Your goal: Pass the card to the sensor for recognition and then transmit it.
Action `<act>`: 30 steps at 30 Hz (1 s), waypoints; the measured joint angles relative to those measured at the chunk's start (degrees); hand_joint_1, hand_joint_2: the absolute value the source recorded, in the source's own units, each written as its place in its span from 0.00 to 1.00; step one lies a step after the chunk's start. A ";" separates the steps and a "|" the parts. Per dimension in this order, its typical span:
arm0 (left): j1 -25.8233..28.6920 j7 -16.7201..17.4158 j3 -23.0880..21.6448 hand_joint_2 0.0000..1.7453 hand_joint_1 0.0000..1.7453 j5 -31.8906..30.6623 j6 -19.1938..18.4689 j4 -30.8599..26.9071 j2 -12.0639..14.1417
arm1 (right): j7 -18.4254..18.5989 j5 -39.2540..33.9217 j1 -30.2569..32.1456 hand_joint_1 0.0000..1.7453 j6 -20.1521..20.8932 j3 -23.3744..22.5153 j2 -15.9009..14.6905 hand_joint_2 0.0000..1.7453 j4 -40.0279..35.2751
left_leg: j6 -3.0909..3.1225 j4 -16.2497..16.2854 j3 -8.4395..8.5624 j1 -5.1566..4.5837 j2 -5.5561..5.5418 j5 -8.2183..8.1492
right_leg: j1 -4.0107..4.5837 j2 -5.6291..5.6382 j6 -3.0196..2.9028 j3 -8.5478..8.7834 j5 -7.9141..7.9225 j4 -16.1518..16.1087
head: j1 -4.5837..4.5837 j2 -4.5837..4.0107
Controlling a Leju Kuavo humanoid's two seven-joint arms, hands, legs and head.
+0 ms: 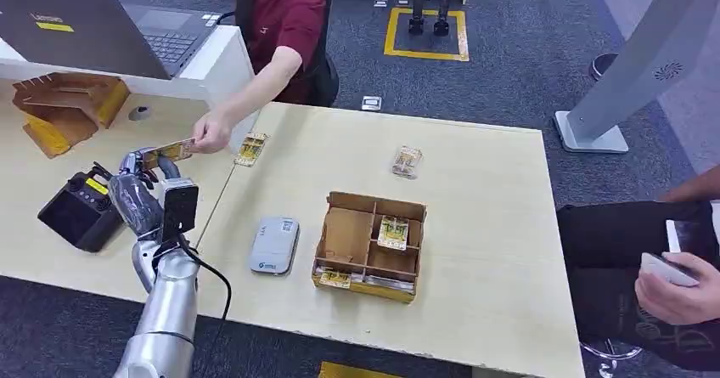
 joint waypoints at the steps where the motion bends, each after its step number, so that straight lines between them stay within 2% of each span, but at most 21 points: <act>1: 0.00 -0.06 0.00 1.00 1.00 -0.02 0.00 0.02 -0.02 | 0.00 0.04 0.00 0.00 0.02 0.00 0.00 1.00 0.00 | 0.00 0.00 0.00 0.00 0.00 0.00 | 0.00 0.00 0.00 0.00 0.00 0.00 | 0.00 0.00; 2: -0.01 -0.09 0.00 1.00 0.00 -0.02 0.00 0.07 -0.02 | 0.00 0.13 0.00 0.00 0.02 0.00 0.00 1.00 0.00 | 0.00 0.00 0.00 0.00 0.00 0.00 | 0.00 0.01 0.00 0.00 0.00 0.00 | 0.00 0.00; 6: 0.00 0.00 0.02 1.00 0.00 0.88 0.00 0.15 -0.02 | 0.04 0.17 0.00 0.00 0.11 0.00 0.00 1.00 0.00 | 0.00 0.00 0.00 0.00 0.01 0.00 | 0.00 0.03 0.00 0.00 0.00 0.00 | 0.00 0.00; 8: 0.00 2.16 -0.07 1.00 0.00 4.44 -0.68 0.35 0.06 | 0.04 0.15 0.00 0.00 0.09 0.00 0.00 1.00 0.00 | 0.00 0.00 0.01 0.00 0.01 0.00 | 0.00 0.04 0.00 -0.01 0.00 0.00 | 0.00 0.00; 10: 0.00 5.25 -0.37 1.00 0.00 9.41 -2.74 0.52 0.07 | 0.13 0.07 0.01 0.00 -0.20 -0.02 0.00 1.00 0.00 | 0.00 0.00 0.01 0.00 0.01 0.00 | 0.00 0.03 0.00 -0.02 0.00 0.00 | 0.00 0.00; 12: 0.00 7.32 -0.94 1.00 0.00 11.78 -4.37 0.63 0.11 | 0.42 -0.04 0.01 0.00 -0.48 -0.02 0.00 1.00 0.00 | 0.00 0.01 0.00 0.01 0.00 0.00 | 0.00 0.02 0.00 -0.02 0.00 0.00 | 0.00 0.00; 15: 0.58 8.98 -3.15 1.00 0.00 15.57 -10.85 0.13 0.57 | 0.48 -0.52 0.04 0.00 -0.83 -0.13 0.00 1.00 0.00 | 0.00 0.01 -0.01 0.00 0.00 0.00 | 0.00 0.02 0.00 0.00 0.00 0.00 | 0.02 0.00; 18: 2.66 9.66 -6.87 1.00 0.00 17.40 -18.61 -2.96 1.79 | 0.39 -1.14 0.10 0.00 -1.00 -0.59 0.02 1.00 0.00 | 0.00 0.00 0.00 0.00 0.04 0.00 | 0.00 0.08 0.00 -0.01 0.00 0.00 | 0.00 0.00; 20: 4.92 9.70 -10.29 1.00 0.00 16.27 -22.47 -6.00 3.23 | 0.15 -1.66 0.23 0.00 -1.03 -0.87 0.02 1.00 0.00 | 0.01 0.01 -0.02 0.00 0.04 -0.01 | 0.00 0.08 0.00 -0.02 0.00 0.00 | 0.00 0.00; 27: 15.18 6.84 -22.02 1.00 0.00 3.27 -24.96 -19.28 8.64 | -0.63 -2.54 0.58 0.00 -1.40 -2.51 0.02 1.00 0.00 | 0.04 0.00 -0.04 0.00 0.03 -0.10 | 0.00 0.06 0.03 -0.06 -0.07 -0.02 | 0.00 0.00; 30: 19.05 6.06 -27.29 1.00 0.00 -0.47 -25.62 -22.55 10.73 | -0.81 -2.78 0.61 0.00 -1.70 -3.32 0.13 1.00 0.00 | 0.04 0.00 -0.05 0.00 0.04 -0.10 | 0.00 0.07 0.03 -0.06 -0.07 -0.02 | 0.00 0.00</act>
